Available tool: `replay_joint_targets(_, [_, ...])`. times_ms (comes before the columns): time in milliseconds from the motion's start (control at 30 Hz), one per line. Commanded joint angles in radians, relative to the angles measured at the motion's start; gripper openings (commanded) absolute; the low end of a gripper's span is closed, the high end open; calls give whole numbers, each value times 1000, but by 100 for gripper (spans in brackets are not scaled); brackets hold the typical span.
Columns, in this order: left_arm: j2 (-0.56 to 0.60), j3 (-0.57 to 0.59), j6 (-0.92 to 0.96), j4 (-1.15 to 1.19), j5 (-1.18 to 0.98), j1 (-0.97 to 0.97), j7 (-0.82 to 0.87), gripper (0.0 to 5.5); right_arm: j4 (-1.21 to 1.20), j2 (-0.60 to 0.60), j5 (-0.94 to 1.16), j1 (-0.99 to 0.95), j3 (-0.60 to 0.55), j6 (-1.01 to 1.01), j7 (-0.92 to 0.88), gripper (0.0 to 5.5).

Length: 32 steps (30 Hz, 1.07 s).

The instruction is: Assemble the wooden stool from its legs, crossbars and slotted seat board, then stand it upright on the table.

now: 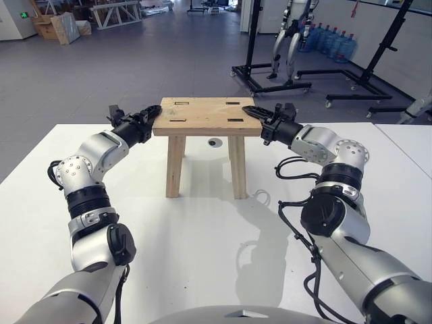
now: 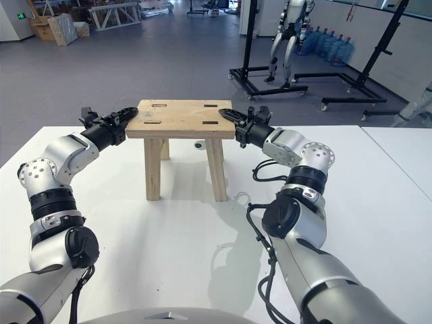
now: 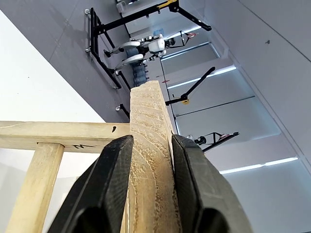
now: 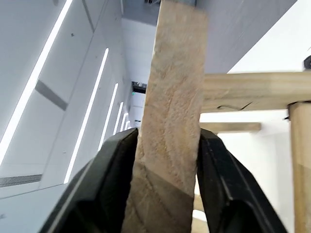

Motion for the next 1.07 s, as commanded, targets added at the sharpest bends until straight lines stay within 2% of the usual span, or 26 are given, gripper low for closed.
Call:
replay_joint_targets(33, [-107,-58,33,44,21,48,38,134,46,62,-24,21,41,-26,-39,278])
replay_joint_targets(133, [-112,-25,-14,21,-16,35,43,193,73,42,14,-9,13,-59,-36,334])
replay_joint_targets(400, [-60,87,-167,-47,-138,-41,89,195,91,-80,111,-86,-47,-119,-69,466])
replay_joint_targets(567, [50,102,-225,-50,-94,-76,80,195,38,-169,118,-73,-37,-140,-60,466])
replay_joint_targets(633, [155,54,-260,-77,66,-32,32,195,-21,-242,22,-19,49,-194,20,466])
replay_joint_targets(733, [375,-50,-381,-181,438,153,-69,195,-132,-335,-312,120,333,-514,185,466])
replay_joint_targets(833, [496,-115,-532,-230,747,277,-84,195,-214,-310,-596,192,528,-834,149,466])
replay_joint_targets(933, [530,-123,-657,-181,958,282,-32,195,-204,-250,-746,183,612,-1025,91,466])
replay_joint_targets(1067, [497,-95,-720,-94,1067,241,12,195,-152,-206,-844,175,630,-1164,6,466])
